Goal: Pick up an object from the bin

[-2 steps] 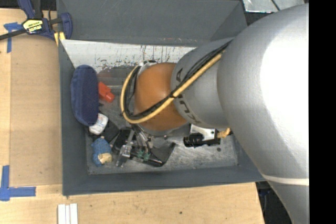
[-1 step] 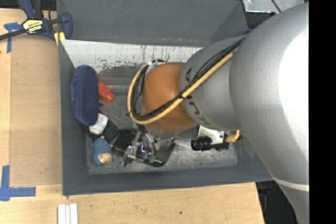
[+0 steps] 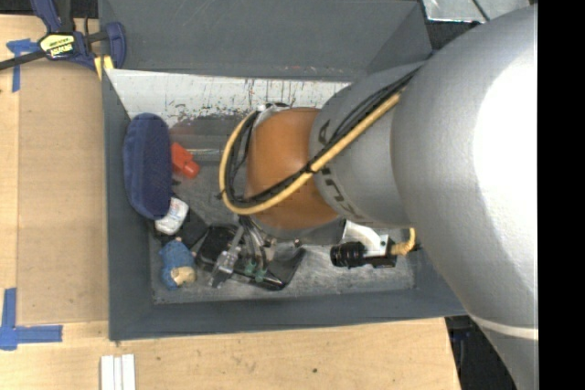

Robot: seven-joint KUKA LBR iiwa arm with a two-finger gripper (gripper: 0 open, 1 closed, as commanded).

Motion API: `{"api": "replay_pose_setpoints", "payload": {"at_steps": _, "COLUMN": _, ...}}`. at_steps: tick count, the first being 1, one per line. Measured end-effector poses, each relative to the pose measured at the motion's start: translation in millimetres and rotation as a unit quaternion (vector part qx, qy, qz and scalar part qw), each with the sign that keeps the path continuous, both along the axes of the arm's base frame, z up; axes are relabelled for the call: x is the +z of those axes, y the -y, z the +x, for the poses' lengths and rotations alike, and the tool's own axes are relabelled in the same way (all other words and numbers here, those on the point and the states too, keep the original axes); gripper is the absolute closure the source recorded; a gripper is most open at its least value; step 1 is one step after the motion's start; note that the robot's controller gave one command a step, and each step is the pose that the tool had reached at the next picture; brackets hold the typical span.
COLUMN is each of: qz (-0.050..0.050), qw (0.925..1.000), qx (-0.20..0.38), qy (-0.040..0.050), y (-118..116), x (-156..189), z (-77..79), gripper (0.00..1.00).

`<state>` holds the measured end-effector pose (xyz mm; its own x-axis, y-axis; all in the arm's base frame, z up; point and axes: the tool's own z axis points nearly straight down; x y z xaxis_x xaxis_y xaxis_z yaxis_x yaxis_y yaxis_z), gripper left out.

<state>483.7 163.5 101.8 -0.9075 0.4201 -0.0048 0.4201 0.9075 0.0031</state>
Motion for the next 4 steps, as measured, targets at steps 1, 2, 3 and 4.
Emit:
{"api": "replay_pose_setpoints", "payload": {"at_steps": 1, "qz": 0.001, "qw": 0.9963, "qx": -0.086, "qy": -0.0021, "y": -2.8, "x": -25.7, "z": 0.9, "gripper": 0.0}}
{"api": "replay_pose_setpoints", "payload": {"at_steps": 2, "qz": 0.001, "qw": 0.9963, "qx": -0.086, "qy": -0.0026, "y": -2.7, "x": -24.2, "z": 1.3, "gripper": 0.0}}
{"api": "replay_pose_setpoints", "payload": {"at_steps": 3, "qz": 0.001, "qw": 0.9963, "qx": -0.086, "qy": -0.0022, "y": -2.2, "x": -23.8, "z": 1.6, "gripper": 1.0}}
{"api": "replay_pose_setpoints", "payload": {"at_steps": 4, "qz": -0.001, "qw": 0.9963, "qx": -0.086, "qy": -0.0033, "y": -0.7, "x": 6.1, "z": 1.1, "gripper": 1.0}}
